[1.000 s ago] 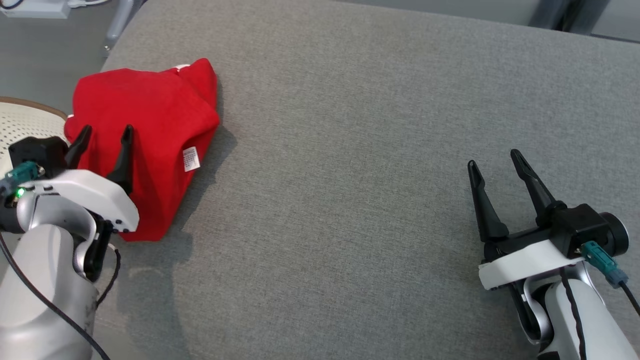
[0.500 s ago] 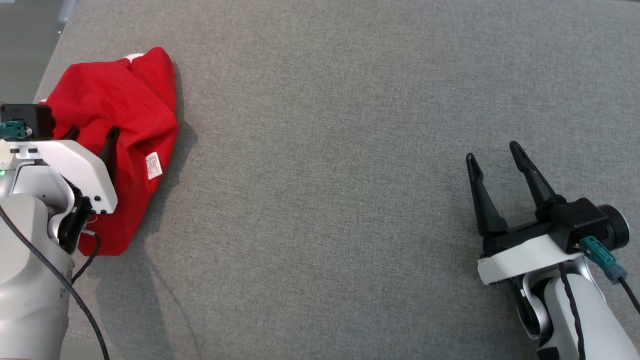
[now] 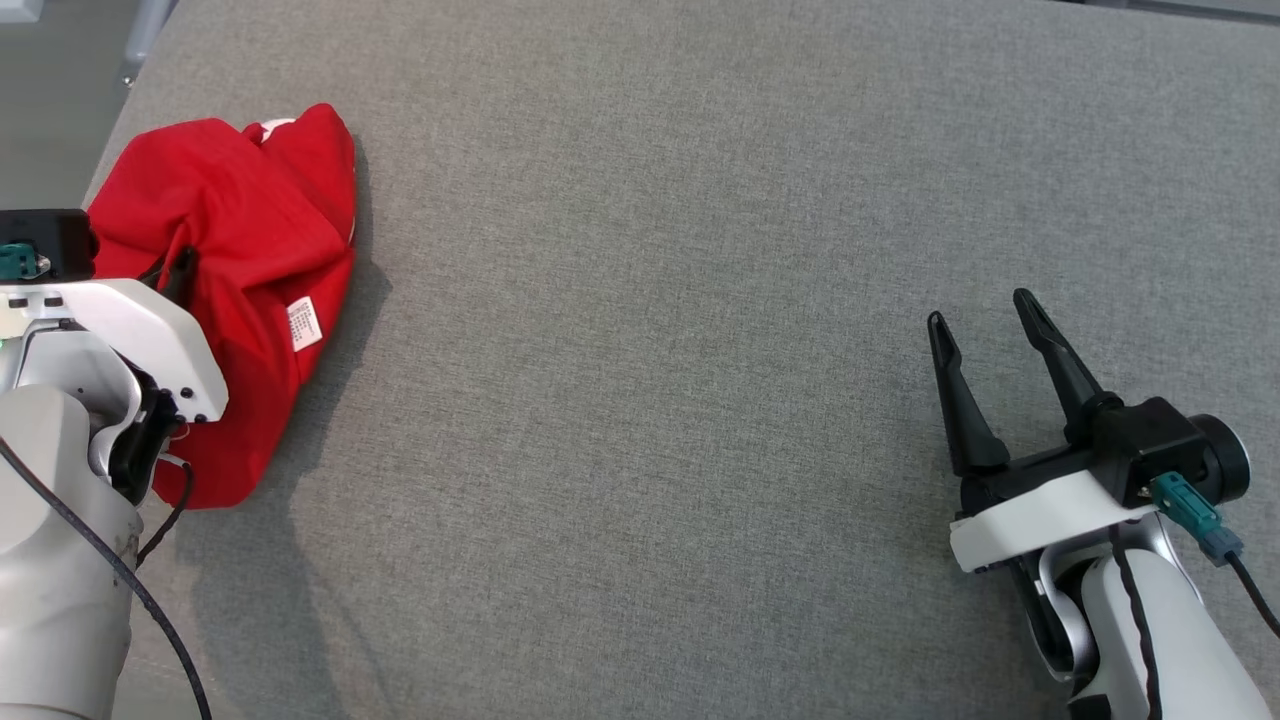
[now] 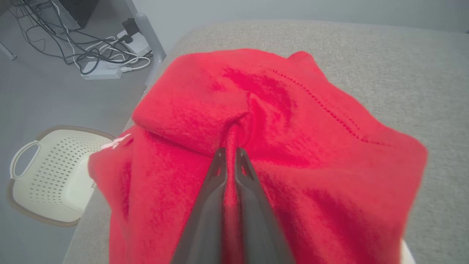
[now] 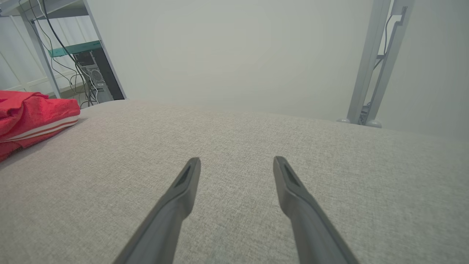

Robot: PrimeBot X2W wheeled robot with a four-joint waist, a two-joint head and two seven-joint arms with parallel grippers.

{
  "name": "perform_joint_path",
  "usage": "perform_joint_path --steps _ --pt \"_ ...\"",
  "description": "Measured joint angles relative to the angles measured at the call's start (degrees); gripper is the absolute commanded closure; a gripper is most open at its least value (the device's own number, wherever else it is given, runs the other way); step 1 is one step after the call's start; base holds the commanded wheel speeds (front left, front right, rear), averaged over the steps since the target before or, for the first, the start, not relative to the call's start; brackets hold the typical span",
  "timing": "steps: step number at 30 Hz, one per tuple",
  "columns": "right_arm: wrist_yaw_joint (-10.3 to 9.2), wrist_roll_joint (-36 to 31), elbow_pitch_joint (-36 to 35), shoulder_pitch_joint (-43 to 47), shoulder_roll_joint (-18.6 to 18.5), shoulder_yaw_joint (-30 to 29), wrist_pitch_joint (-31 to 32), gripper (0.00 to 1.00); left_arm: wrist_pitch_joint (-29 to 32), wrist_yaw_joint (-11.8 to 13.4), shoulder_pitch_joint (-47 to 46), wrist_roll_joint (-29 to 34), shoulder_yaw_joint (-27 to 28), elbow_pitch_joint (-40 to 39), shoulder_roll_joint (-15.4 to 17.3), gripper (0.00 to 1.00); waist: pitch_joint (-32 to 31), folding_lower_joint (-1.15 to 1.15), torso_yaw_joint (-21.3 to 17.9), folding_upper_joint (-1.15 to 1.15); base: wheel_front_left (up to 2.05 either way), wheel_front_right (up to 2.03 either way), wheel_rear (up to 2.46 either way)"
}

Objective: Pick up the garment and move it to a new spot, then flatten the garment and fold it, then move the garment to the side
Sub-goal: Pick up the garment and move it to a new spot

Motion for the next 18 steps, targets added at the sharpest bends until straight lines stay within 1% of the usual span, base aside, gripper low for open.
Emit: perform_joint_path --steps 5,9,14,18 --pt "0.01 0.5 1.3 0.6 0.3 0.3 -0.2 0.00 -3.7 0.5 0.1 0.0 0.1 -0.9 0.3 1.00 -2.2 0.00 0.2 0.00 0.00 0.00 0.00" --pt "0.00 1.3 2.5 0.9 0.6 0.7 -0.5 0.00 -7.2 0.8 0.9 0.1 0.2 -3.6 0.3 1.00 -4.6 0.00 0.3 0.00 0.00 0.00 0.00" --pt "0.01 2.4 3.8 1.9 1.3 1.3 -0.8 0.00 -13.4 3.1 2.3 -0.3 2.0 -10.0 0.5 1.00 -7.9 0.00 0.2 0.00 0.00 0.00 0.00" --pt "0.01 3.2 4.6 2.5 1.7 1.3 -0.8 0.00 -18.5 4.8 3.9 -0.5 3.4 -17.2 0.1 1.00 -10.6 0.00 -0.2 0.00 0.00 0.00 0.00"
